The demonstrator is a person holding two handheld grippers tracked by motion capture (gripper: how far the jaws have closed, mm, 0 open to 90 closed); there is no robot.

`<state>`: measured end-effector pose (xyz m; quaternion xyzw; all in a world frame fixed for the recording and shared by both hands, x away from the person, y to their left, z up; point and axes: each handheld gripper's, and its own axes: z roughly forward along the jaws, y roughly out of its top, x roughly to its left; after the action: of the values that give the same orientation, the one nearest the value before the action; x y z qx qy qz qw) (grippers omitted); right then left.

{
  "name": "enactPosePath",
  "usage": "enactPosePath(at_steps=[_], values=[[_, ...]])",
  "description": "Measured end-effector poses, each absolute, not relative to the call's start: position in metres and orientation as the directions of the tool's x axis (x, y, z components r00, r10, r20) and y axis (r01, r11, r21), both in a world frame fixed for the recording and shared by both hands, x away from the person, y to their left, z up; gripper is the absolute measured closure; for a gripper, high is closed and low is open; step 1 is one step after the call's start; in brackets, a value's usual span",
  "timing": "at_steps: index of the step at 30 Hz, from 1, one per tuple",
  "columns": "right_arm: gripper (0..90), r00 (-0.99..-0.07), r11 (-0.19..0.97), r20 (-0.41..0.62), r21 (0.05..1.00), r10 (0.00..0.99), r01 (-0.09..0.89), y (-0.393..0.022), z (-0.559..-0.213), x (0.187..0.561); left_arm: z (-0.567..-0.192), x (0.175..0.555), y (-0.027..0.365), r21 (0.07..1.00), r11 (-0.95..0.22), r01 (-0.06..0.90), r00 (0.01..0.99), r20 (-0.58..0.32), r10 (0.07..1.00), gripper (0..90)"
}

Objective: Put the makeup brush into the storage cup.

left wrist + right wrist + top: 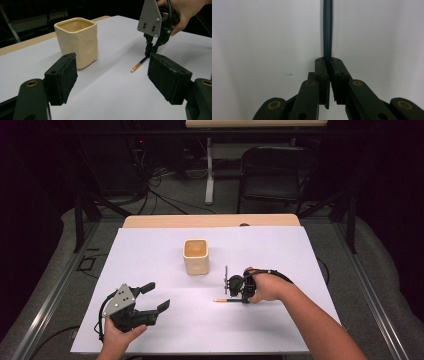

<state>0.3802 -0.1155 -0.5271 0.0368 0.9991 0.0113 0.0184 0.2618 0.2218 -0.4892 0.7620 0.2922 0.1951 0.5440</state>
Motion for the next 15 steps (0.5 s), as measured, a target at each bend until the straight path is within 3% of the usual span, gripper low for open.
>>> enactPosePath(at_steps=[15], values=[[84.4,-0.997,0.997,-0.036,0.019,0.076,0.075,-0.1156,-0.5259,0.3799,-0.4894,0.2621,0.2216,0.943,-0.240,0.231,0.755,-0.018,0.655,23.8]])
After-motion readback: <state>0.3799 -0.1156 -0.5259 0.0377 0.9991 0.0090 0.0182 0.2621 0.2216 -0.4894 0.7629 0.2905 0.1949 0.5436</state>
